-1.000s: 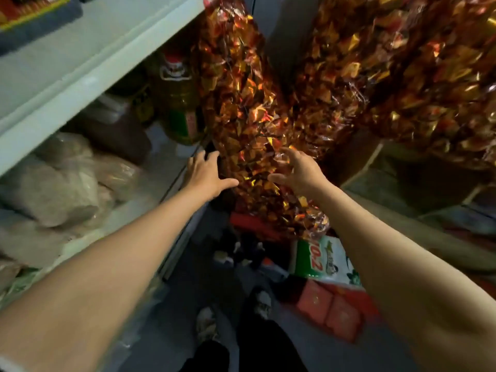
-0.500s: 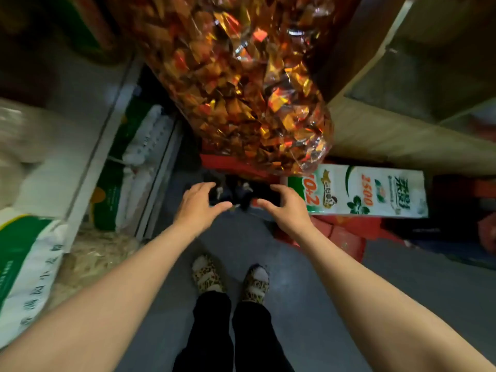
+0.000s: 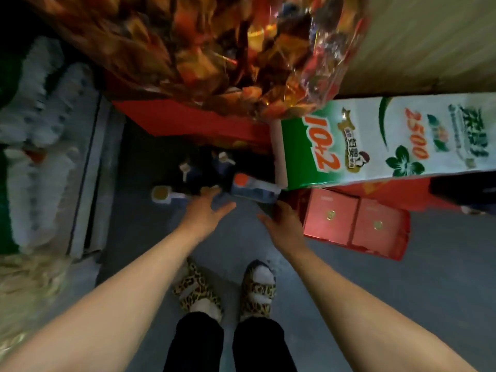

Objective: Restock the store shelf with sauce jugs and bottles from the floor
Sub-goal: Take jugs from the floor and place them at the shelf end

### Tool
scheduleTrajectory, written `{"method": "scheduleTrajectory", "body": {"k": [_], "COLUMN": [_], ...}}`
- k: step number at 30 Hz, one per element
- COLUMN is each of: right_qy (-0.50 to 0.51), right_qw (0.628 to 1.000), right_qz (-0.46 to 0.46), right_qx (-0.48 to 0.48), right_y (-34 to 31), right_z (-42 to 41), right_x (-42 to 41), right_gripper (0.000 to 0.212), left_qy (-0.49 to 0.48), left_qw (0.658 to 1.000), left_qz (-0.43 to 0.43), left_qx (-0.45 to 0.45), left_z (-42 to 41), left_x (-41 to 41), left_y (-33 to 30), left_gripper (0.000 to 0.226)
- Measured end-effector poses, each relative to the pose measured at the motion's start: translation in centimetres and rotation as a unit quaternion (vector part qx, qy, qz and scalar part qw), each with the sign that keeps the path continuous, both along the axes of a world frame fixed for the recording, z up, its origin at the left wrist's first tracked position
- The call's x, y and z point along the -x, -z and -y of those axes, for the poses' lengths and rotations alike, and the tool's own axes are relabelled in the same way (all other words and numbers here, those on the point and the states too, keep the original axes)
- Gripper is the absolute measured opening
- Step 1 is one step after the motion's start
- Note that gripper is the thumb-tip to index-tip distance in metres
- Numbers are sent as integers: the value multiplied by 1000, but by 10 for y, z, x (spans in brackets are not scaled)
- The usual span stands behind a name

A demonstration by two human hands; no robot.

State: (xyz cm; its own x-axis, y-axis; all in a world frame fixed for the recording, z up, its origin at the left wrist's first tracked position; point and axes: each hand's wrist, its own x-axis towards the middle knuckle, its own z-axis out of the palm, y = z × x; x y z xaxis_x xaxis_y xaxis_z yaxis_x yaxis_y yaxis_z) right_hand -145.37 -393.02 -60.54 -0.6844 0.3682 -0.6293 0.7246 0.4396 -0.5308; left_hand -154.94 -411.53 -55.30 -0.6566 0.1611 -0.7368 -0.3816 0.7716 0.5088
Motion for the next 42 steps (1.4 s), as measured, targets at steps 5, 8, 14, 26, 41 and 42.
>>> {"method": "scheduleTrajectory", "body": {"k": [5,8,14,26,41,42], "right_qy": [83,150,198,208,108,94], "right_qw": [995,982,953,939,990,991], "right_qz": [-55,-95,-177,-245,-33,-26], "right_qx": [16,59,145,122,83,88], "right_y": [62,94,133,163,40,25], "right_z": [-4,-5,-16,-17,15,18], "right_x": [26,30,36,30,-72,-74], "right_gripper": [64,58,47,56,31,30], "left_qy": [-18,3,-7,11,59,44], "left_qw": [997,996,990,992,993,993], "left_qz": [-25,-17,-3,-55,93,101], "left_qx": [-73,-90,-138,-111,-34,-38], "left_z": [-28,-39,-50,-49,15,22], "left_x": [23,32,40,48,-71,-78], "left_y": [85,126,180,200,97,86], "left_gripper": [94,86,88,80,44,50]}}
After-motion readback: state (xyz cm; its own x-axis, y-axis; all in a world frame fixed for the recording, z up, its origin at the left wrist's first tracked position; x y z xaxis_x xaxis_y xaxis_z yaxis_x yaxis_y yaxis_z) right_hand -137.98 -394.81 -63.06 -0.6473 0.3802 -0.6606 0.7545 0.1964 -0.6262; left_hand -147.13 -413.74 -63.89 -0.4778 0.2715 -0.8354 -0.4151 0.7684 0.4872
